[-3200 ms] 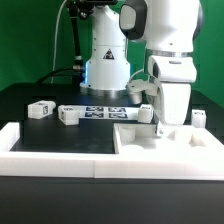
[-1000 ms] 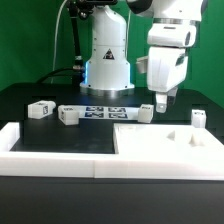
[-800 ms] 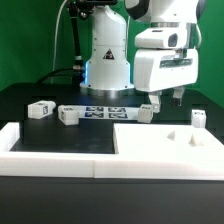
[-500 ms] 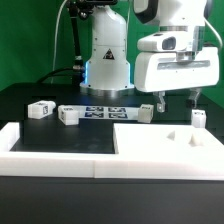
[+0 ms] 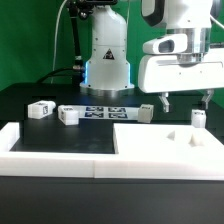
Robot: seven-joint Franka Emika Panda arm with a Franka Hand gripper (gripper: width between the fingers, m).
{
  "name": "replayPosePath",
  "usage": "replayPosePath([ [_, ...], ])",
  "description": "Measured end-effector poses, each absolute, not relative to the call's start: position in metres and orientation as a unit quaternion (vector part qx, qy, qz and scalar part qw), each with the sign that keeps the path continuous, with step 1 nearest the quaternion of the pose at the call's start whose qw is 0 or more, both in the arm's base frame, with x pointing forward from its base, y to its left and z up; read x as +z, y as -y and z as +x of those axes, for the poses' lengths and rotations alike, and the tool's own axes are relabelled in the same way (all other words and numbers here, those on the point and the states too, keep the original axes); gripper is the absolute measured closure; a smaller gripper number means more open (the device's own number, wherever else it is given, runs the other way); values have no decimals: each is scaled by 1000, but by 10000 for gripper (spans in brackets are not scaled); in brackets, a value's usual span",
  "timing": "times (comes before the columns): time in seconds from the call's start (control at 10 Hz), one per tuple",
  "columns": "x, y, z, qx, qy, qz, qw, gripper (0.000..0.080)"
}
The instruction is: Assemble one leg
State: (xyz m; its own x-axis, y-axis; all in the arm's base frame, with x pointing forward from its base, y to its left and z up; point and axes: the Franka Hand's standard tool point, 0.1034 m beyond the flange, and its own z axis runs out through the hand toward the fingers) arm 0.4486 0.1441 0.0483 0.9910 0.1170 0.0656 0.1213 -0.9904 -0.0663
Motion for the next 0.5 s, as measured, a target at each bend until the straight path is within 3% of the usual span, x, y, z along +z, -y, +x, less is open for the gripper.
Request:
replayPosePath([
  [0.3, 41, -165, 433, -29, -76, -995, 51, 150],
  [0.5, 40, -169, 430, -28, -76, -995, 52, 150],
])
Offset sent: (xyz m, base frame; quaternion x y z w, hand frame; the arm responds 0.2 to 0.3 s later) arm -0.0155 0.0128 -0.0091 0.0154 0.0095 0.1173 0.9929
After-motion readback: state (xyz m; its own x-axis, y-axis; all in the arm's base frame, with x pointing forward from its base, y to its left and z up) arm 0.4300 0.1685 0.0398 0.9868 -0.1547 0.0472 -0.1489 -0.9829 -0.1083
